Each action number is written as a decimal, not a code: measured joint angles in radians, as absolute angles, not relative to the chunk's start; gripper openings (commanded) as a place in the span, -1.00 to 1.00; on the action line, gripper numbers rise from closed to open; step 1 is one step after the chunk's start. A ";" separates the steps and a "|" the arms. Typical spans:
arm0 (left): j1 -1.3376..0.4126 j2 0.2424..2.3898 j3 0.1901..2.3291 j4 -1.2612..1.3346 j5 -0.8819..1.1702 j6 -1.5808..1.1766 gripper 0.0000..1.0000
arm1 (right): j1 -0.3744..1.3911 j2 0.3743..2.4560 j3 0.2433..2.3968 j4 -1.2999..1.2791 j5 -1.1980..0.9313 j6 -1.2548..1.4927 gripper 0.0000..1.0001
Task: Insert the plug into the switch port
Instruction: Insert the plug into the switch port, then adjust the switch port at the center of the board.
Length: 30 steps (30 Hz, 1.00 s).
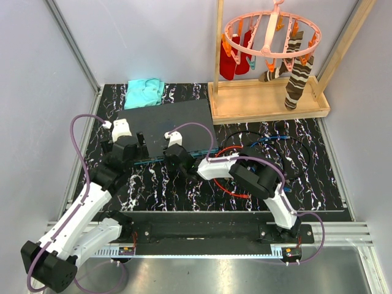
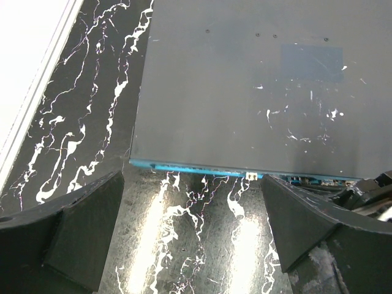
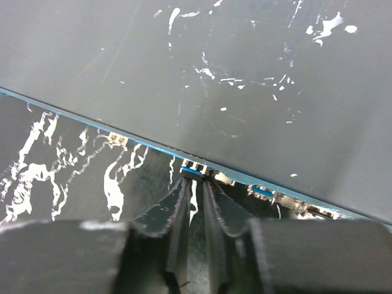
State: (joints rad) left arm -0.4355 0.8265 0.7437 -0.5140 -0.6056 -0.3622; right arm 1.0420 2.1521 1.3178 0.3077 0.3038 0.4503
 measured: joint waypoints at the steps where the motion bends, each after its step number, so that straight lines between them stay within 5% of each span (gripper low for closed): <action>1: -0.435 0.823 0.744 -0.514 -0.604 -0.363 0.98 | 1.042 2.154 1.315 0.320 0.307 0.455 -0.44; 12: -0.405 0.932 0.808 -0.514 -0.533 -0.397 0.98 | 0.997 1.929 1.037 0.467 0.279 0.478 0.16; 25: -0.119 1.762 1.474 -0.387 -0.268 -0.310 0.98 | 0.987 1.690 0.855 0.422 0.075 0.352 0.87; 30: 0.036 2.065 1.751 -0.373 -0.100 -0.277 0.98 | 0.987 1.683 0.856 0.368 0.030 0.299 0.90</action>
State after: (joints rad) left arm 0.0364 2.0647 1.7508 -0.3725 -0.1001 -0.2768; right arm 0.9874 1.6829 0.8562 0.3683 0.0299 0.2993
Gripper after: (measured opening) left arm 0.985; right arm 0.941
